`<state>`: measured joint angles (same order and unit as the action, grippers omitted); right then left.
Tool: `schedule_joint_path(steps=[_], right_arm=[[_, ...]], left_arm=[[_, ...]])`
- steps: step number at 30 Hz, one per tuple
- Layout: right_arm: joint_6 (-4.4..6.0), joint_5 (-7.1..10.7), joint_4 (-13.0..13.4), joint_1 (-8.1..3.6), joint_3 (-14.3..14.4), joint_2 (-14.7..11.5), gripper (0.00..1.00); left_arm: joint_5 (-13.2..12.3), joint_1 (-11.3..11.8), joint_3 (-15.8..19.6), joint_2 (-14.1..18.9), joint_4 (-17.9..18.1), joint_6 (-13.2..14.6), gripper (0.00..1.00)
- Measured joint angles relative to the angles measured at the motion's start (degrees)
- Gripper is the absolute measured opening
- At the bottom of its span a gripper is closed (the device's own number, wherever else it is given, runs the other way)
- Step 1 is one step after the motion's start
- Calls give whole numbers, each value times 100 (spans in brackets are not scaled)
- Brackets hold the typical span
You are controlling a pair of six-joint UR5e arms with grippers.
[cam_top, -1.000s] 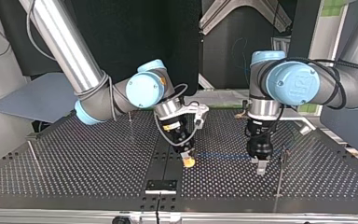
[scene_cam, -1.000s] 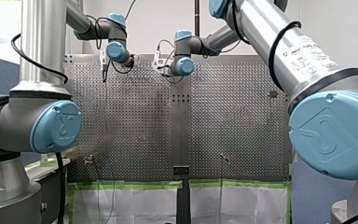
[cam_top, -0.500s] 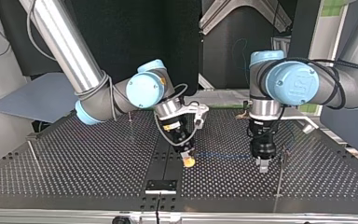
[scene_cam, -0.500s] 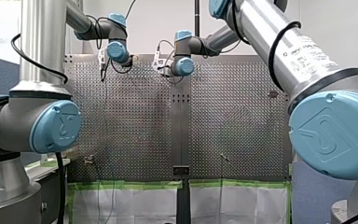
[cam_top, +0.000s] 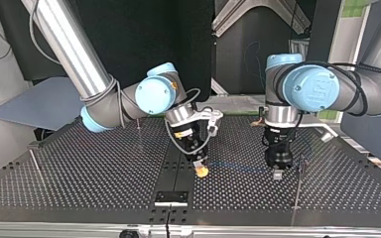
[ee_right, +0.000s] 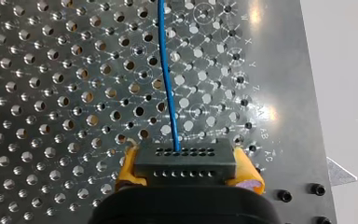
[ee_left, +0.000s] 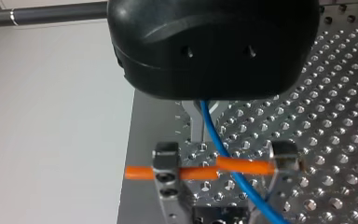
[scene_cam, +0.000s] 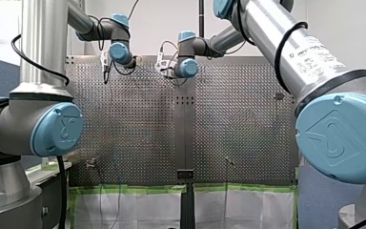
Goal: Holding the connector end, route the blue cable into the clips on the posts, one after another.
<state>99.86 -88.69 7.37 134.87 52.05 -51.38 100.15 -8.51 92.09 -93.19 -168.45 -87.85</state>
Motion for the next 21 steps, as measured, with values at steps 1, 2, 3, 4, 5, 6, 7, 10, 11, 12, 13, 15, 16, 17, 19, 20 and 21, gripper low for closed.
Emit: schedule_joint_path(steps=[1,2,3,4,5,6,7,10,11,12,13,15,16,17,19,20,21], right_arm=[[0,0,-1,1,4,0,0],[0,0,-3,2,8,0,0],[0,0,-5,-1,16,0,0],[-1,0,-8,-8,34,0,0],[-3,-1,-9,-14,53,0,0],[-6,-3,-9,-20,75,0,0],[-10,-6,-8,-29,109,0,0],[-21,-14,-4,-47,216,4,0],[-24,-15,-2,-52,248,5,0],[-27,-18,-1,-57,282,6,0],[-33,-22,0,-65,332,7,0],[-49,-31,3,-81,413,9,0],[-64,-37,6,-95,469,13,0],[-75,-41,8,-107,512,14,0],[-99,-53,14,-143,604,19,0],[-110,-56,15,-158,644,21,0],[-122,-57,16,-174,685,23,0]], left_arm=[[-3,1,0,0,-4,-14,0],[-4,0,0,0,-8,-29,0],[-6,-3,0,0,-17,-59,0],[-8,-8,0,0,-30,-93,0],[-11,-12,0,0,-38,-109,0],[-20,-19,0,0,-57,-138,0],[-28,-26,0,-2,-73,-160,0],[-93,-64,2,-51,-123,-254,0],[-125,-76,3,-80,-146,-287,0],[-161,-89,3,-117,-177,-315,0],[-206,-108,3,-177,-234,-340,0],[-255,-147,5,-293,-329,-357,0],[-264,-164,9,-342,-360,-358,0],[-268,-183,15,-392,-384,-358,0],[-265,-236,50,-510,-398,-357,0],[-264,-261,80,-561,-382,-360,0],[-256,-293,130,-620,-345,-370,0]])
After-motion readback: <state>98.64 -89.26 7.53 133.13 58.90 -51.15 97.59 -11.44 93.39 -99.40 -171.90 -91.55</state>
